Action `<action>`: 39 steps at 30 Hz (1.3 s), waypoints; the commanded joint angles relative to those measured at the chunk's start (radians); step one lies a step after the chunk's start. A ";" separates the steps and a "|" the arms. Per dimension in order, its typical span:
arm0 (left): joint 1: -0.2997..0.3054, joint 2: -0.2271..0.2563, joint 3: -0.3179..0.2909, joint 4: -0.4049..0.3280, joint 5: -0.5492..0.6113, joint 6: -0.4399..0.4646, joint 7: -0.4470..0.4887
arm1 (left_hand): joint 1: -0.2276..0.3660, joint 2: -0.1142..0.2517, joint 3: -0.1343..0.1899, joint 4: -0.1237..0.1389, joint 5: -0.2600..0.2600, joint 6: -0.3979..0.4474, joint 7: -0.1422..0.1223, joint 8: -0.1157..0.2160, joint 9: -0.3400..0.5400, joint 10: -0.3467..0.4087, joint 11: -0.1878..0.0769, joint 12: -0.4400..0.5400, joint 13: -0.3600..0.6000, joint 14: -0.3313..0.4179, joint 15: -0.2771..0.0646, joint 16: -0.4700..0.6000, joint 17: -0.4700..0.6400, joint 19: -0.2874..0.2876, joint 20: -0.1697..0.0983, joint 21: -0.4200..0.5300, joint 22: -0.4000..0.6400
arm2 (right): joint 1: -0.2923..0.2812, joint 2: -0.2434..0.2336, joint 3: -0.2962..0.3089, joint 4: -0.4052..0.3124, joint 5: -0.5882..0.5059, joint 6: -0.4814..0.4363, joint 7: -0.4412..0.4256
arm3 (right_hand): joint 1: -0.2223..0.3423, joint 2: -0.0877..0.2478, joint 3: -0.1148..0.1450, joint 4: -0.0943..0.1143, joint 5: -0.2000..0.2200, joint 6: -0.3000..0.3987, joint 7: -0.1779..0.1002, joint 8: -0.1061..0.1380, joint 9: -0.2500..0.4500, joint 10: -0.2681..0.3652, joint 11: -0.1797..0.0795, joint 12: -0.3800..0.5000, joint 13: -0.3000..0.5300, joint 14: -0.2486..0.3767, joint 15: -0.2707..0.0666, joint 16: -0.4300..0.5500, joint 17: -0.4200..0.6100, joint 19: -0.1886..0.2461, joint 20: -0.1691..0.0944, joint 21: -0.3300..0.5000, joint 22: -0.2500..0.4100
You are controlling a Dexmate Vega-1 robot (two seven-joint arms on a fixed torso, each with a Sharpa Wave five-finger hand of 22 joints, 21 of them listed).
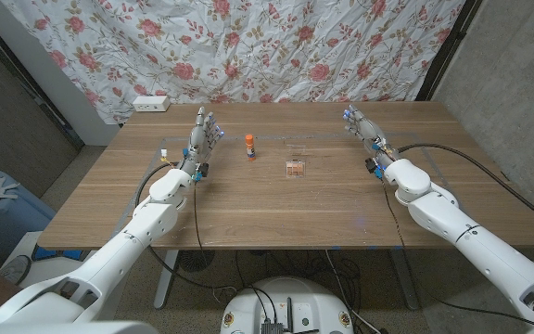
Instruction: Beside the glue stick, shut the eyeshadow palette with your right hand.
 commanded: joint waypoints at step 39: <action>0.000 0.000 0.000 0.000 0.000 0.000 0.000 | 0.009 -0.002 0.002 0.005 0.004 0.002 -0.009 0.005 0.003 0.000 -0.008 0.005 0.003 -0.009 -0.072 0.008 0.003 0.008 -0.009 0.006 0.004 | 0.193 -0.057 -0.156 -0.024 -0.296 -0.168 0.087 | -0.068 -0.016 -0.011 0.015 0.009 0.028 0.011 0.013 0.005 -0.030 -0.024 0.007 0.000 -0.080 0.000 -0.001 -0.006 -0.063 0.002 0.005 0.002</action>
